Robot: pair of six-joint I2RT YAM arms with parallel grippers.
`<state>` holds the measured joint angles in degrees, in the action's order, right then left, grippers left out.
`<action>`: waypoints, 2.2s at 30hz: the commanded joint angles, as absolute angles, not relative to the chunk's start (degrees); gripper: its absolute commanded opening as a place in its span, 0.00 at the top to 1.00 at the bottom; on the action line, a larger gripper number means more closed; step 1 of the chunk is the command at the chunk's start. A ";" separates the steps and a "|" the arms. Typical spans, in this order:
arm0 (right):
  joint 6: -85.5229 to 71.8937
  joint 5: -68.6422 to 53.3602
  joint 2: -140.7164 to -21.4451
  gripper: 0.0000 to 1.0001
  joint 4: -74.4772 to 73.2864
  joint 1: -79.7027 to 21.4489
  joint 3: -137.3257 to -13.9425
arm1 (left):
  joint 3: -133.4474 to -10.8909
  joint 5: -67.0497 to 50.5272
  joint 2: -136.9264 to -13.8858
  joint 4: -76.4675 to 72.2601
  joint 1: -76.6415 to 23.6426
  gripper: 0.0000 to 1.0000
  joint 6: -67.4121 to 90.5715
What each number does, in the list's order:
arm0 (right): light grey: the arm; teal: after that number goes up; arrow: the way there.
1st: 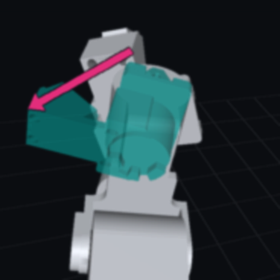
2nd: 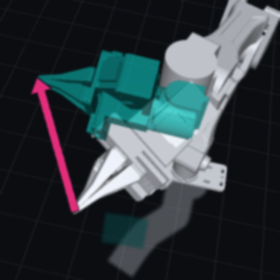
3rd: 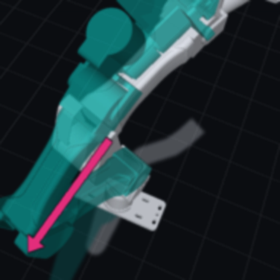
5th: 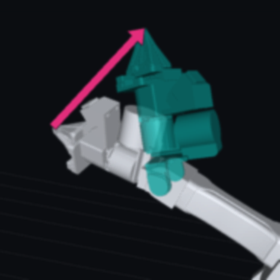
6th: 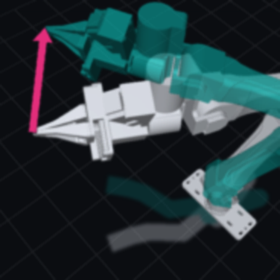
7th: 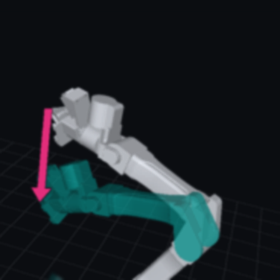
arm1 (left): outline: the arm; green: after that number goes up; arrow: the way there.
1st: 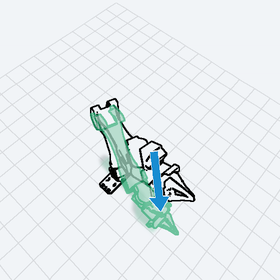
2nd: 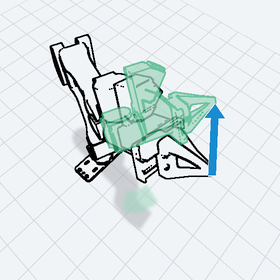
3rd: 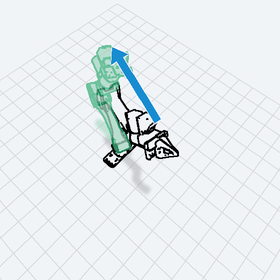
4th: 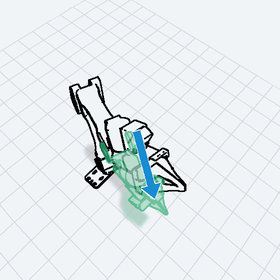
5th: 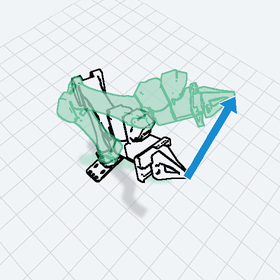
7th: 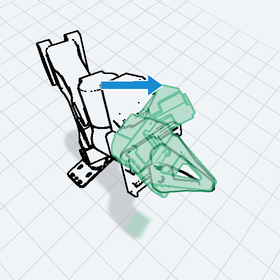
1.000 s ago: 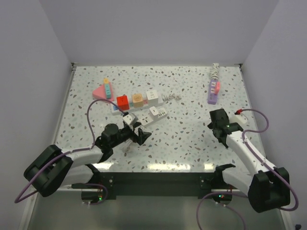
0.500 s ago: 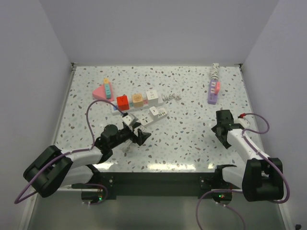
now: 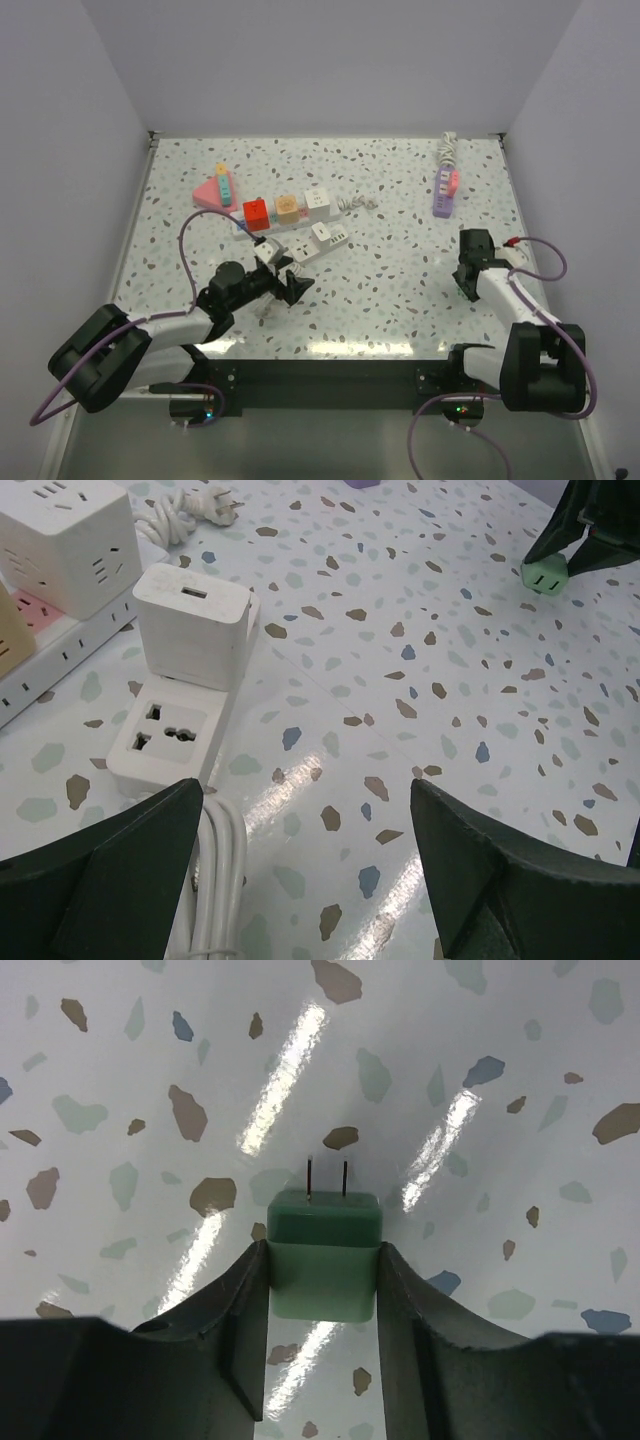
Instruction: Insert the plug
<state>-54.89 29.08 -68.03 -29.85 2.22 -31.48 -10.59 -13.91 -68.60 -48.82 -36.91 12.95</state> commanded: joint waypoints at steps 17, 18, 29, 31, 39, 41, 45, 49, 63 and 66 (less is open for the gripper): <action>-35.00 11.71 -57.04 1.00 -18.29 1.23 -35.77 | -8.97 -15.73 -66.36 -55.10 -37.18 0.10 12.05; -33.94 7.25 -57.04 1.00 -16.02 0.88 -36.12 | -8.79 -16.08 -66.36 -55.89 -37.18 0.10 11.78; -21.63 -12.27 -71.27 1.00 -0.72 -15.29 -45.70 | -12.13 -16.87 -69.25 -52.30 -42.36 0.11 3.44; -21.18 -16.94 -74.96 1.00 2.19 -15.64 -47.36 | -12.92 -16.96 -70.13 -51.94 -44.28 0.11 2.38; -16.00 -32.78 -84.28 1.00 3.87 -23.02 -51.06 | -17.48 -12.83 -77.86 -51.94 -46.14 0.11 1.23; -14.42 -34.01 -84.90 1.00 3.69 -24.69 -51.24 | -18.28 -13.01 -79.97 -53.16 -46.14 0.11 1.84; -11.52 -37.77 -85.87 1.00 2.90 -26.28 -51.59 | -19.68 -10.20 -81.03 -52.83 -46.23 0.11 1.15; -6.52 -43.22 -87.53 1.00 2.37 -26.46 -52.38 | -19.86 -8.26 -79.90 -49.49 -46.23 0.10 -3.94; 2.63 -59.66 -94.22 1.00 -2.81 -28.83 -57.48 | -6.86 -6.76 -71.54 -66.97 -46.32 0.10 -13.97; 4.65 -58.98 -94.83 1.00 -7.10 -30.84 -59.05 | -5.54 -7.12 -70.40 -68.98 -46.32 0.10 -16.25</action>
